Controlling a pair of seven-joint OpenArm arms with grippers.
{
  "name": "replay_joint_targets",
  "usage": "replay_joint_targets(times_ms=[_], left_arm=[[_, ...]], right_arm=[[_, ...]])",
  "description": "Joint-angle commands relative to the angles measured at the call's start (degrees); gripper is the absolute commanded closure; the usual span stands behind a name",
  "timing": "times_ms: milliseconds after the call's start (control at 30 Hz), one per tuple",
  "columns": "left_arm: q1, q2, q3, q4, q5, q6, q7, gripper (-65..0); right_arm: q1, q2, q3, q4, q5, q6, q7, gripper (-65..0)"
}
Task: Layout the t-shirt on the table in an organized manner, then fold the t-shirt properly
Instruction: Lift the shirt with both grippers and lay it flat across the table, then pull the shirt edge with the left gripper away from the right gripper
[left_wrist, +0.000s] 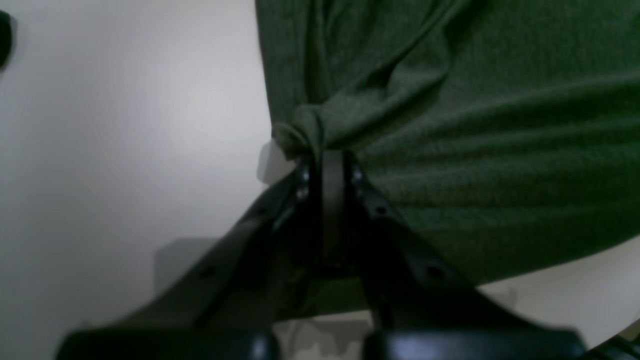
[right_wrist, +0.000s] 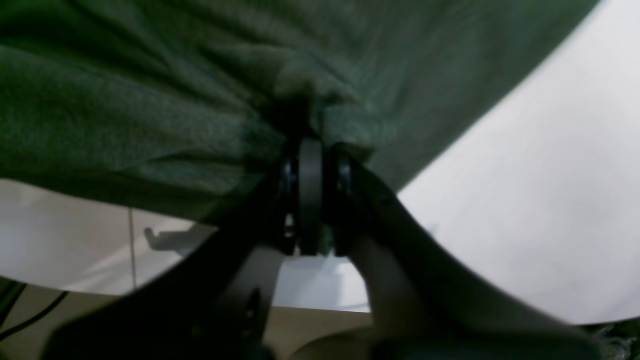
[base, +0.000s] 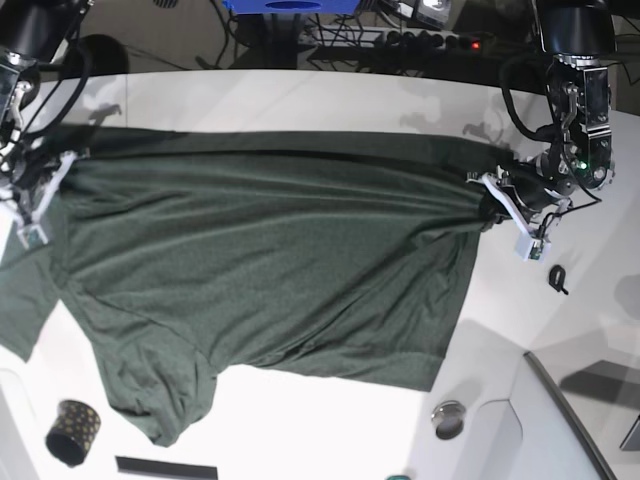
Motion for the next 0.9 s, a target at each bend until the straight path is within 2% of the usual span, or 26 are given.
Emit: replay_joint_targets(times_ms=[0, 67, 100, 133, 167, 233, 300, 367, 433, 533, 567, 633, 667, 700, 733, 767, 800, 833, 867], left_arm=[[-0.72, -0.89, -0.7, 1.03, -0.44, 0.07, -0.77, 0.0], [-0.72, -0.98, -0.79, 1.03, -0.44, 0.07, -0.77, 0.0], [-0.46, -1.42, -0.87, 1.03, -0.44, 0.07, -0.77, -4.8], [-0.37, -1.86, -0.87, 1.2, -0.44, 0.07, -0.77, -13.5], [-0.28, -2.12, -0.87, 1.64, -0.44, 0.07, -0.77, -22.2], [-0.2, -2.21, -0.87, 3.31, -0.44, 0.07, -0.68, -35.4], [-0.2, -2.91, -0.96, 5.25, -0.53, 0.07, 1.17, -42.3], [-0.28, -3.53, -1.14, 7.71, -0.53, 0.07, 4.15, -44.3], [-0.28, -3.35, -3.6, 10.52, -0.53, 0.07, 5.47, -44.3], [-0.9, -1.95, -7.91, 13.42, -0.53, 0.07, 6.18, -44.3], [-1.78, -1.07, -8.43, 13.42, -0.53, 0.07, 6.18, -44.1], [-4.86, 0.87, -7.29, 11.84, -0.44, 0.07, 6.18, -43.1], [-6.26, 1.92, -5.97, 10.08, -0.44, 0.07, 6.09, -39.0], [-7.76, 2.98, -4.39, 7.89, -0.44, 0.16, 5.82, -30.4], [-8.72, 3.77, -3.07, 5.86, -0.44, 0.16, 5.65, -18.6], [-10.31, 4.65, -1.75, 3.75, -0.44, 0.16, 5.03, -4.4], [-11.54, 5.61, -0.52, 1.73, -0.44, 0.16, 3.71, 0.0], [-12.5, 6.49, 0.44, -0.55, -0.44, 0.25, 1.78, 0.0], [-13.47, 7.11, 1.32, -3.28, -0.27, 0.25, -0.42, 0.0]], right_arm=[[0.4, 0.98, 0.13, 2.53, 0.05, -0.12, -0.5, -16.8], [0.32, 0.98, 0.13, 4.9, 0.05, -0.12, -2.08, -32.7], [0.32, 0.98, 0.22, 6.31, 0.05, -0.12, -2.52, -40.2], [0.23, 0.98, 0.57, 7.81, 0.05, -0.12, -2.7, -45.5], [0.23, 1.24, 0.66, 9.04, 0.05, -0.12, -2.87, -47.1], [0.49, 1.86, 0.75, 10.18, -0.04, -0.12, -2.87, -47.1], [1.55, 3.27, 0.75, 9.83, -0.04, -0.12, -2.61, -47.1], [3.31, 3.79, 0.75, 7.72, -0.04, -0.12, -2.34, -46.1], [5.24, 5.55, 1.27, 4.55, -0.04, -0.12, -0.67, -45.9], [9.99, 8.19, 1.1, -5.56, -0.04, -0.12, 5.74, -45.8], [11.92, 9.51, 1.01, -10.57, -0.04, -0.69, 8.29, -43.8], [15.53, 11.35, 0.92, -20.15, -0.04, -1.92, 12.78, -32.9], [17.81, 12.15, 0.92, -25.25, -0.04, -2.27, 15.24, -23.0], [19.92, 12.94, 0.92, -30.35, -0.04, -2.45, 17.26, -10.7], [21.42, 13.73, 0.92, -34.22, -0.04, -2.54, 18.93, -1.2], [22.65, 14.34, 0.92, -37.21, -0.04, -2.54, 20.16, 0.0], [23.7, 14.87, 0.92, -39.75, -0.04, -2.54, 21.04, -1.2], [24.49, 15.31, 0.92, -41.95, -0.04, -2.54, 21.66, -4.2], [25.2, 15.66, 0.92, -44.15, -0.04, -2.54, 22.01, -3.9]])
